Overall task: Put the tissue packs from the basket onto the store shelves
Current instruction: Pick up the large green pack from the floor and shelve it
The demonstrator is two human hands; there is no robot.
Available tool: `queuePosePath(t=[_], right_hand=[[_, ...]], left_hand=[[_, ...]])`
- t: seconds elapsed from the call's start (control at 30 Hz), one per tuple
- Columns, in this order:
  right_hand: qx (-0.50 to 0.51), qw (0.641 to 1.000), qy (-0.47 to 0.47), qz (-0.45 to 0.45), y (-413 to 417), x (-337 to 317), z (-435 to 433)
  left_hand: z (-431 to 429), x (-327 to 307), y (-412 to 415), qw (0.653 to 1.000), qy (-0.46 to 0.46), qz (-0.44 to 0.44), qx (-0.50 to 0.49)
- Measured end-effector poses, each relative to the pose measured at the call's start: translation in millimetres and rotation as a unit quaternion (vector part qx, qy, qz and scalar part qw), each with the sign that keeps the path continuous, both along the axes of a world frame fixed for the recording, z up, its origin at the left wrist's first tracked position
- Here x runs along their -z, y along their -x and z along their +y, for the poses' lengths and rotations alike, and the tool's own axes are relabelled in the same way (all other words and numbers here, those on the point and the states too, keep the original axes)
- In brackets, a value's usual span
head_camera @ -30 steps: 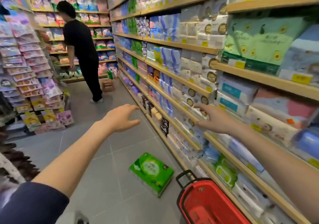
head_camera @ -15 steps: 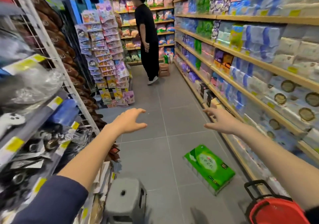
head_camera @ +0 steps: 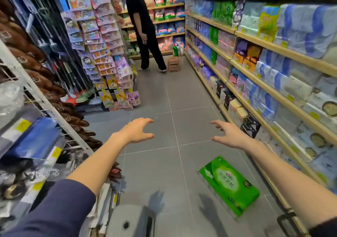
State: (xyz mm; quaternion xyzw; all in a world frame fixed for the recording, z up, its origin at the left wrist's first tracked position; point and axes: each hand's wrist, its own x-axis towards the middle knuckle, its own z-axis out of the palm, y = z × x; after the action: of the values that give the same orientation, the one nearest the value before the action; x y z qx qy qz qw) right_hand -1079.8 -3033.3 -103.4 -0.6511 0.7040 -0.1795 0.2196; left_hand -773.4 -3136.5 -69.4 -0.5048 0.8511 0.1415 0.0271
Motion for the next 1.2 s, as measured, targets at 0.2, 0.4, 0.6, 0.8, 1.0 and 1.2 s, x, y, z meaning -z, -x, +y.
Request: queuePosePath(t=[0.2, 0.4, 0.6, 0.8, 1.0, 1.2], right_hand=[[0.085, 0.993, -0.046, -0.064, 67, 38, -44], [0.202, 0.966, -0.091, -0.135, 126, 77, -47], [0.32, 0.926, -0.125, -0.159, 166, 115, -39], [0.453, 0.856, -0.11, -0.222, 175, 152, -43], [0.547, 0.781, -0.142, -0.264, 177, 205, -35], [0.567, 0.76, -0.183, -0.259, 193, 314, -31]], left_hand=[[-77, 36, 67, 0.998, -0.05, -0.018, 0.03], [-145, 75, 144, 0.99, -0.095, -0.022, 0.099], [-218, 122, 243, 0.965, -0.137, -0.058, 0.217], [-271, 174, 328, 0.925, -0.195, -0.088, 0.313], [-288, 244, 377, 0.889, -0.265, -0.123, 0.353], [-300, 376, 397, 0.88, -0.308, -0.143, 0.333]])
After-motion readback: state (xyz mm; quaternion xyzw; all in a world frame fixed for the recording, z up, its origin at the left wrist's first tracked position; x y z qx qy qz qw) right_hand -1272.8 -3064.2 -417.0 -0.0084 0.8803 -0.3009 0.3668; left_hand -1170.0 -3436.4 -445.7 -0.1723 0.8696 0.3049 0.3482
